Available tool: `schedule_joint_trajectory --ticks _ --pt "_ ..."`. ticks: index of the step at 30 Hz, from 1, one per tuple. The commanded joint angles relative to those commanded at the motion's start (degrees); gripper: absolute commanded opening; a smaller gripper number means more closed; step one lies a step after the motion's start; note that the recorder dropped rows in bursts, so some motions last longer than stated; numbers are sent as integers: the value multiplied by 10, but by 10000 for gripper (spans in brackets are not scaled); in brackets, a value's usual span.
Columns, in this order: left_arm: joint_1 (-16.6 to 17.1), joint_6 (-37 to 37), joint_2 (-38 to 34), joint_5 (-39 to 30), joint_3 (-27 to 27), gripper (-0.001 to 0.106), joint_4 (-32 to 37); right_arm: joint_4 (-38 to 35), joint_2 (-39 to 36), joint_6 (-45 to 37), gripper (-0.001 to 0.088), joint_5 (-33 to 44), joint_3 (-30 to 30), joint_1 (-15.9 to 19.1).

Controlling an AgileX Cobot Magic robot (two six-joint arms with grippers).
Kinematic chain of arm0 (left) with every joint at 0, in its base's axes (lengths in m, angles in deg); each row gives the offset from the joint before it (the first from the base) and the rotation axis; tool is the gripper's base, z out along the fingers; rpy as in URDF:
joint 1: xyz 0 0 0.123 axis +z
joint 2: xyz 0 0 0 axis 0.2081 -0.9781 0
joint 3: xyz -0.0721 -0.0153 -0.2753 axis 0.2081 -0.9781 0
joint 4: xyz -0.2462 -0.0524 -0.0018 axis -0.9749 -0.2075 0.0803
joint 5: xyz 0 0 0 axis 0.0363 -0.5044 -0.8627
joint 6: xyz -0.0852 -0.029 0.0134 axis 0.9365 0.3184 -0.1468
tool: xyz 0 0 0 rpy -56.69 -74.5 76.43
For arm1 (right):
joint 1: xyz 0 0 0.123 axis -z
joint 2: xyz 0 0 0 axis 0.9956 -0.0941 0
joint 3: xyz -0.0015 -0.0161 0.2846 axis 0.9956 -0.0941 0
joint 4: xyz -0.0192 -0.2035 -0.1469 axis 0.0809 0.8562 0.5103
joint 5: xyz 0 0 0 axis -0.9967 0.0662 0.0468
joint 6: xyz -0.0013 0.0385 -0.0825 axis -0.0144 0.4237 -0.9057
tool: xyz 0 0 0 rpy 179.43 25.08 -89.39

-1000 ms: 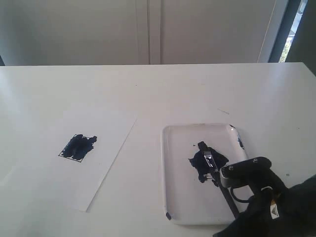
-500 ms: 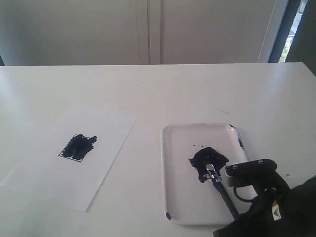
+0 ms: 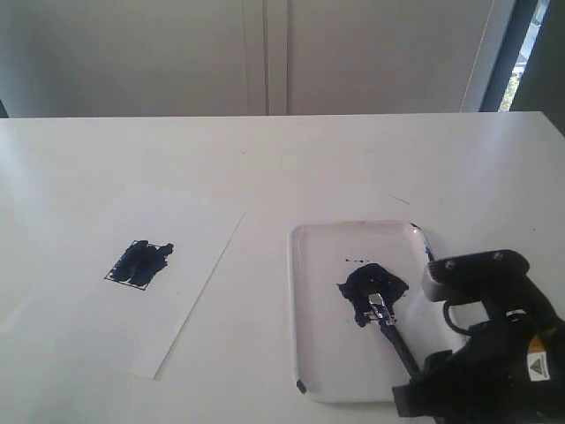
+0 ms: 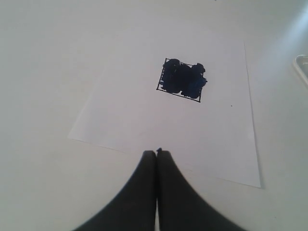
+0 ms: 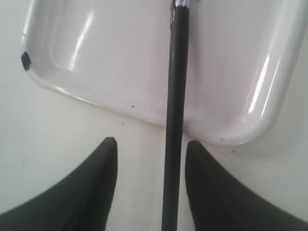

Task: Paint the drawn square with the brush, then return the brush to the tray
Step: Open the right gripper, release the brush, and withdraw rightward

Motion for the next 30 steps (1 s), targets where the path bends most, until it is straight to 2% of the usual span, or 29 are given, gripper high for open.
schedule_joint_trajectory --ticks 6,12,15,19,30 --pt "0 32 0 -20 0 0 -5 0 118 -2 433 -50 8 0" --pt "0 32 0 -20 0 0 -5 0 223 -2 433 -171 8 0" --pt "0 32 0 -20 0 0 -5 0 255 -2 433 -206 8 0" --pt "2 30 5 -19 0 0 -5 0 272 -2 433 -212 8 0" --pt "141 30 157 -25 0 0 -5 0 277 -2 433 -212 8 0"
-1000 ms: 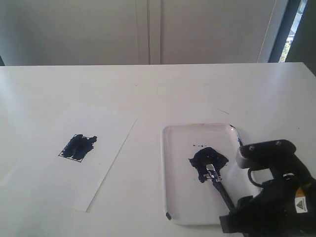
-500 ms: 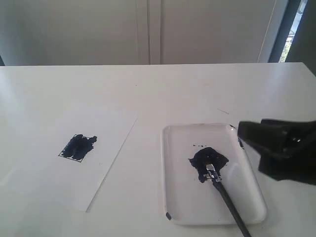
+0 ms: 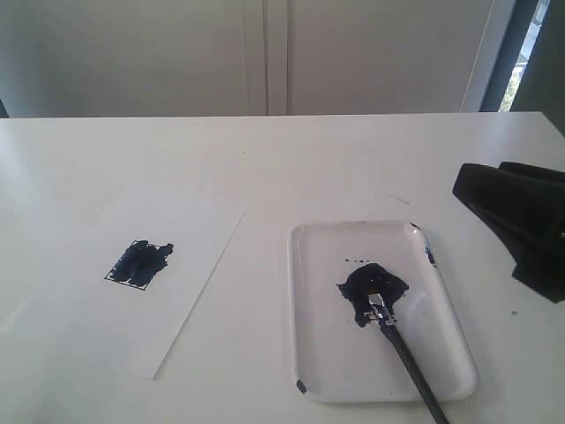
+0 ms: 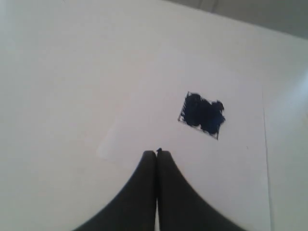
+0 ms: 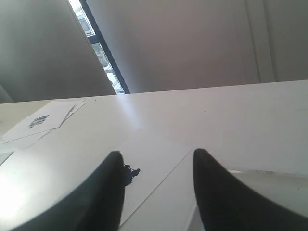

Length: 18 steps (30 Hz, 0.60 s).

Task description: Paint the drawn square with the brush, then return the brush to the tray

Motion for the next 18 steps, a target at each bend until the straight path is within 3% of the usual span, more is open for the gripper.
schedule_joint_trajectory --ticks 8,15,18 --pt "58 0 64 0 0 0 0 0 0 0 433 0 0 0" --pt "59 0 65 3 0 0 1 1 41 0 433 5 -2 5" --pt "59 0 65 3 0 0 1 1 105 0 433 5 -2 32"
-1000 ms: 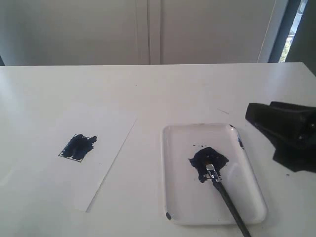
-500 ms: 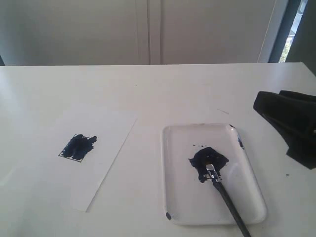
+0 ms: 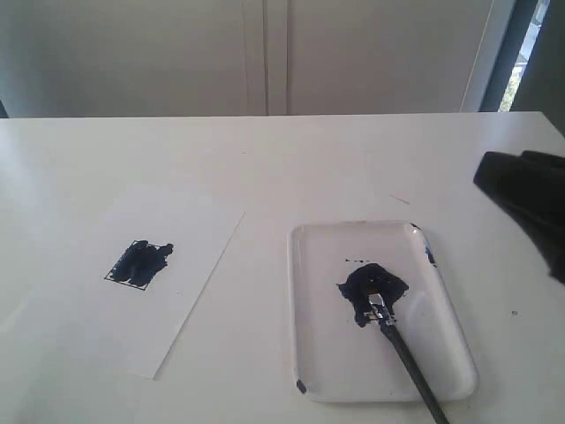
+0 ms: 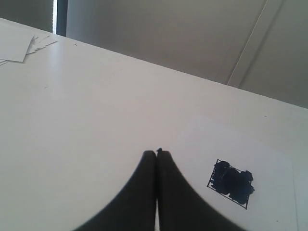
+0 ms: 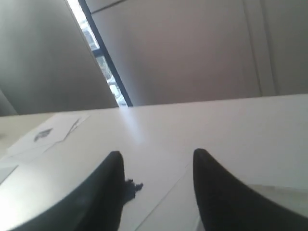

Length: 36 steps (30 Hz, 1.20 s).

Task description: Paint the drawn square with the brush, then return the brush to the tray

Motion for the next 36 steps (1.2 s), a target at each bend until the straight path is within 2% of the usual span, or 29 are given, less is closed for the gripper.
schedule_joint_trajectory --ticks 9,16,20,25,32,35,36 --pt "0 0 0 0 0 0 0 0 169 0 433 -2 0 126" --pt "0 0 0 0 0 0 0 0 216 0 433 -3 -4 215" --pt "0 0 0 0 0 0 0 0 216 0 433 -46 -34 258" --pt "0 0 0 0 0 0 0 0 216 0 433 -75 -89 272" --pt "0 0 0 0 0 0 0 -1 216 0 433 -72 -205 272" --pt "0 0 0 0 0 0 0 -1 216 0 433 -60 -232 272" --pt "0 0 0 0 0 0 0 -1 216 0 433 -12 -232 272"
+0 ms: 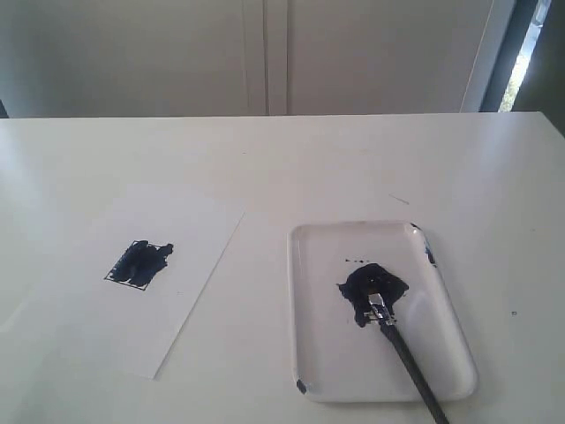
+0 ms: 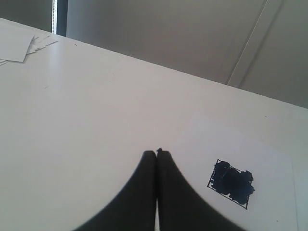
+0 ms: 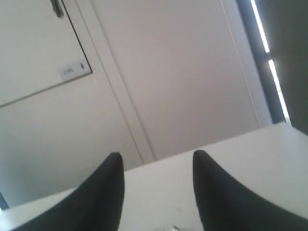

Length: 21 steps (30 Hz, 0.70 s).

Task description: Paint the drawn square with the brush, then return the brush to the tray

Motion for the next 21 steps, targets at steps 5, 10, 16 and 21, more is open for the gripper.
schedule_joint_trajectory --ticks 5,10,16,21 --pt "0 0 0 0 0 0 0 0 0 0 433 124 0 0" --pt "0 0 0 0 0 0 1 0 0 0 433 172 0 0" --pt "0 -9 0 -42 0 0 2 0 0 2 433 180 0 0" --pt "0 -67 0 -66 0 0 7 1 0 -7 433 178 0 0"
